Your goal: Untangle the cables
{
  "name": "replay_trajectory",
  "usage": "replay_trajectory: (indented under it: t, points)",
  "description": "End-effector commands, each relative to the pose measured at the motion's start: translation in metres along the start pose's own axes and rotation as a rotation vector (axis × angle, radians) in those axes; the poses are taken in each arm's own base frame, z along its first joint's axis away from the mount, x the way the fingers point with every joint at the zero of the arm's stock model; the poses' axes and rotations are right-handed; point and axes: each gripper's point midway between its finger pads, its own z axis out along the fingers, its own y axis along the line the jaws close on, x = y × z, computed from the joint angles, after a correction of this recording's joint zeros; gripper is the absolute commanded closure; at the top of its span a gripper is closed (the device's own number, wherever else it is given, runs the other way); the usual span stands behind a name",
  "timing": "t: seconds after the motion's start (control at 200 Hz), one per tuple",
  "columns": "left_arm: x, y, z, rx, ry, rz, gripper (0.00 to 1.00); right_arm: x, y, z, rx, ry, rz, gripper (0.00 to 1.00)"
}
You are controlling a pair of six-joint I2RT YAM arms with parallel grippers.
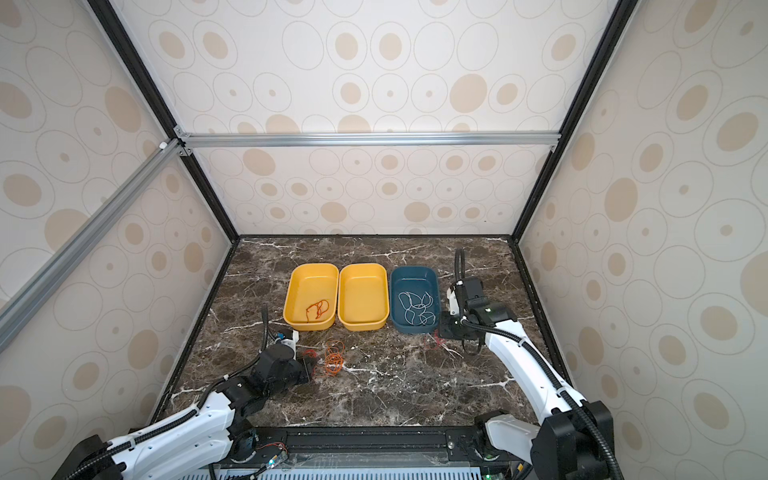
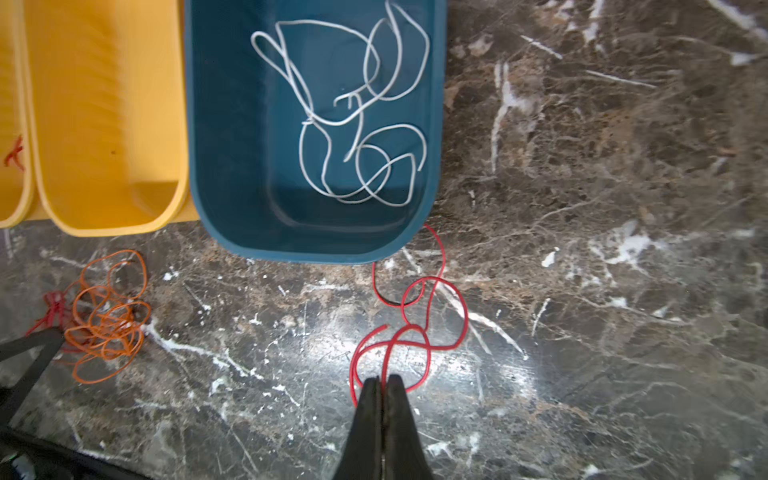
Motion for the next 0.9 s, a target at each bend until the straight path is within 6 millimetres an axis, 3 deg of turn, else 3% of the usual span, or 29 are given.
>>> replay_trajectory:
  t: [0.0,0.235,0.435,0.705,0.89]
  points:
    - [-0.003,-0.002,0.001,0.004,-0.006,0.009,0.96,0.001,0.027,-0.016,-0.131,0.011,-0.051,1.0]
    - [-0.004,-0.001,0.001,0.004,-0.012,0.008,0.95,-0.002,0.063,-0.035,-0.291,0.003,-0.109,1.0]
    - [-0.005,-0.004,0.001,0.018,-0.015,0.002,0.9,-0.004,0.106,-0.042,-0.412,-0.009,-0.178,1.0]
    - [-0.008,-0.015,-0.001,0.062,0.002,0.013,0.59,-0.024,0.158,-0.051,-0.518,-0.046,-0.244,1.0]
    - [-0.019,-0.024,-0.007,0.093,-0.011,0.004,0.47,-0.041,0.186,-0.054,-0.564,-0.077,-0.272,1.0]
